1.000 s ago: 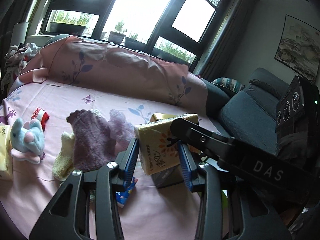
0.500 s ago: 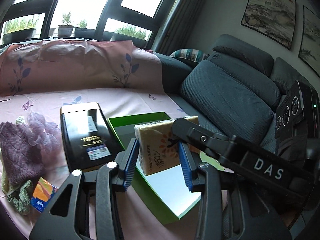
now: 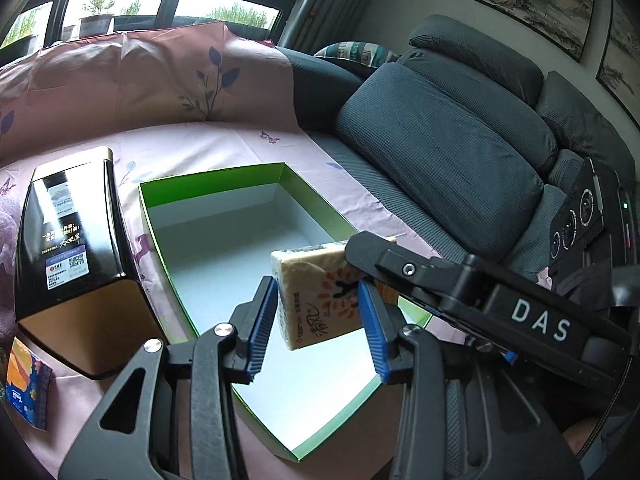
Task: Organize soft objects
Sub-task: 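Carry the tissue pack into the green-rimmed box and open the right gripper, then move the right tool back toward the purple knitted towel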
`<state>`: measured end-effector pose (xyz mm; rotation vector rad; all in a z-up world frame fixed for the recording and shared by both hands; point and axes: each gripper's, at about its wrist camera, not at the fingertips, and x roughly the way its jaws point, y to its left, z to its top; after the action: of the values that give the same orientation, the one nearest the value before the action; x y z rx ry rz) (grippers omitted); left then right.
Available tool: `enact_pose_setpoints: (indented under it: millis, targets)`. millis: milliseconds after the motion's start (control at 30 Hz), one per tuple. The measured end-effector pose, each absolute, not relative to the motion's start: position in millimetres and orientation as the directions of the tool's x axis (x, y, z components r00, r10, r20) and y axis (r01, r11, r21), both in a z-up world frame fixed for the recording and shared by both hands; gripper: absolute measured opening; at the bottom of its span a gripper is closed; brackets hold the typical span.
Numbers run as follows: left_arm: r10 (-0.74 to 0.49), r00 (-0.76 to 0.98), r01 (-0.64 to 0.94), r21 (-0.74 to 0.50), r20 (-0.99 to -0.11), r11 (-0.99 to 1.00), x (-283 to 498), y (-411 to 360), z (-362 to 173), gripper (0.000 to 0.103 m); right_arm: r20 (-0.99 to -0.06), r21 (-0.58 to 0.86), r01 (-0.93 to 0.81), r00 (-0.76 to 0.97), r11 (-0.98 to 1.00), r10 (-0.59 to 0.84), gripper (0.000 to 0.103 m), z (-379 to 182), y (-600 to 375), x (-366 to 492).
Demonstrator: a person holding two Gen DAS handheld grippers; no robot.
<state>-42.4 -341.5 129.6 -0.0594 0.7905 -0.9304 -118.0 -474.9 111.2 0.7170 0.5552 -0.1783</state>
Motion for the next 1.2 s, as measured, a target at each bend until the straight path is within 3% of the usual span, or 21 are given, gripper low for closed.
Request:
enact_pose_setpoints:
  millis: [100,233,300,600,633,700,1000,1200]
  targets:
    - [-0.733,0.368,0.693,-0.357,-0.572,0.627,-46,-334,134,0.060,-0.539,0.568,0.350,0.842,0.745,0.016,0.074,112,-475,-119]
    - [-0.720,0.423,0.686,-0.325,-0.550,0.651,-49,-316,143,0.077,-0.526,0.559,0.335,0.850,0.759,0.013,0.077,119,-467,-120]
    - [-0.720,0.438,0.679,-0.327,-0.539,0.658,-49,-305,146,0.081,-0.527,0.541,0.342,0.850,0.769,-0.006,0.085,124,-462,-120]
    - [-0.660,0.570,0.576,-0.334,-0.489,0.746,-45,-224,163,0.096,-0.501,0.487,0.294,0.866,0.823,-0.013,0.086,146,-431,-115]
    - [-0.640,0.595,0.557,-0.325,-0.487,0.765,-45,-213,164,0.099,-0.497,0.480,0.282,0.868,0.830,-0.008,0.093,148,-426,-113]
    - [-0.595,0.642,0.506,-0.316,-0.483,0.803,-44,-189,167,0.100,-0.486,0.466,0.259,0.874,0.846,0.000,0.101,153,-415,-110]
    - [-0.430,0.772,0.298,-0.332,-0.468,0.895,-49,-87,170,0.102,-0.490,0.350,0.098,0.867,0.931,0.093,0.101,166,-339,-82]
    - [-0.260,0.794,0.109,-0.293,-0.549,0.950,-42,-34,132,0.102,-0.565,0.297,-0.011,0.804,0.955,0.185,0.101,151,-278,-52]
